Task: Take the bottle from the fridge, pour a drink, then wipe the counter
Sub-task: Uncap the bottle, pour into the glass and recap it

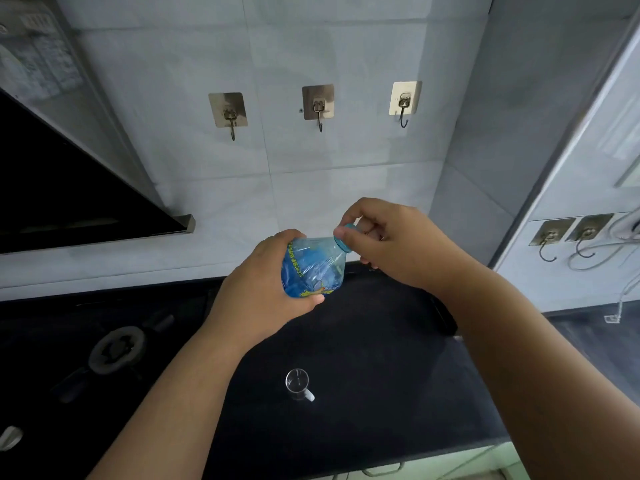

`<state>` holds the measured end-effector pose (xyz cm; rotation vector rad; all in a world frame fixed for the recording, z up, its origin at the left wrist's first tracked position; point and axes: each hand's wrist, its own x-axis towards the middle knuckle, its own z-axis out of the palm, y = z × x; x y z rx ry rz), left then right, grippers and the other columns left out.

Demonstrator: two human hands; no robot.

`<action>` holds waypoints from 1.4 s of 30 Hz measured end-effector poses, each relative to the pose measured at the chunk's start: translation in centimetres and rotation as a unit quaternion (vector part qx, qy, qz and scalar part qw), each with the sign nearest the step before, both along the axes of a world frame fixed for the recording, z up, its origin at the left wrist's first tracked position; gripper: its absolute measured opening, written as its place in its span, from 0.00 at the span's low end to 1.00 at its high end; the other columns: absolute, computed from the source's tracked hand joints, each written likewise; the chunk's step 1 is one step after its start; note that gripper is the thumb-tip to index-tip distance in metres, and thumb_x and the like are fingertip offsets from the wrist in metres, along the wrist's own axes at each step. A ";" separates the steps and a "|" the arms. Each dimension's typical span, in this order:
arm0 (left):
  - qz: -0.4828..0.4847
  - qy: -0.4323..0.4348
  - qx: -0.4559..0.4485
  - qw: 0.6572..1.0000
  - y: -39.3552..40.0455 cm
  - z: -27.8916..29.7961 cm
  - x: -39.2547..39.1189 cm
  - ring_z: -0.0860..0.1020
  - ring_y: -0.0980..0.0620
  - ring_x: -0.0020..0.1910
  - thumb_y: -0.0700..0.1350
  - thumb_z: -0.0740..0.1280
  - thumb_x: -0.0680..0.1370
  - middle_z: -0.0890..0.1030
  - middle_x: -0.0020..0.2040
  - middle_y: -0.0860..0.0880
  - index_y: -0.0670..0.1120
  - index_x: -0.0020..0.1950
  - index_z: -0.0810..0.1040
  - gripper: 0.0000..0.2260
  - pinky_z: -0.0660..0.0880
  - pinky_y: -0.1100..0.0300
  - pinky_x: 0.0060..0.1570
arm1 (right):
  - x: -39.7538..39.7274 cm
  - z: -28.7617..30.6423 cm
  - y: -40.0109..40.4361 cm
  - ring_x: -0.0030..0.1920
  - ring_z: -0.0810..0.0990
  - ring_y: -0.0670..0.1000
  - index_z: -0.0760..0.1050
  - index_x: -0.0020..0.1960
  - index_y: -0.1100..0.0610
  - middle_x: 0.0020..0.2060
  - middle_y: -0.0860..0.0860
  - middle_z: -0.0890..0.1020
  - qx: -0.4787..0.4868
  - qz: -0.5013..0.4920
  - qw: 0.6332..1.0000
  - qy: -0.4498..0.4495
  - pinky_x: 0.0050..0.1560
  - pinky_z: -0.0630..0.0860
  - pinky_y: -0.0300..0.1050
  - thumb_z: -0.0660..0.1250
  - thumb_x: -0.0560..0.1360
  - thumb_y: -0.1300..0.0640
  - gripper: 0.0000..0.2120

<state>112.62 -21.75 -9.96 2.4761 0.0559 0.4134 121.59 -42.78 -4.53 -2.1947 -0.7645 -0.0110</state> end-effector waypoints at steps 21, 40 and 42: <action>-0.003 0.008 -0.022 1.000 -0.4 -1.4 1.2 0.76 0.57 0.60 0.53 0.83 0.68 0.73 0.61 0.60 0.56 0.72 0.69 0.36 0.78 0.57 0.61 | 0.8 -1.4 0.5 0.42 0.80 0.46 0.83 0.52 0.44 0.43 0.37 0.82 0.036 0.003 0.999 -0.003 0.45 0.77 0.35 0.75 0.75 0.54 0.08; 0.066 0.100 -0.016 0.993 -1.5 -13.5 7.8 0.75 0.50 0.61 0.50 0.84 0.64 0.76 0.60 0.57 0.56 0.65 0.71 0.34 0.77 0.50 0.55 | 5.3 -20.1 -2.0 0.46 0.84 0.43 0.78 0.58 0.48 0.49 0.43 0.85 0.104 -0.197 0.959 0.177 0.51 0.80 0.40 0.80 0.71 0.59 0.19; 0.056 0.121 -0.025 0.991 -2.5 -15.8 8.1 0.76 0.51 0.60 0.50 0.84 0.64 0.76 0.60 0.58 0.56 0.65 0.71 0.34 0.77 0.51 0.55 | 5.5 -24.0 -2.7 0.49 0.84 0.46 0.80 0.65 0.47 0.52 0.44 0.86 0.051 -0.200 0.956 0.208 0.55 0.80 0.42 0.79 0.71 0.61 0.24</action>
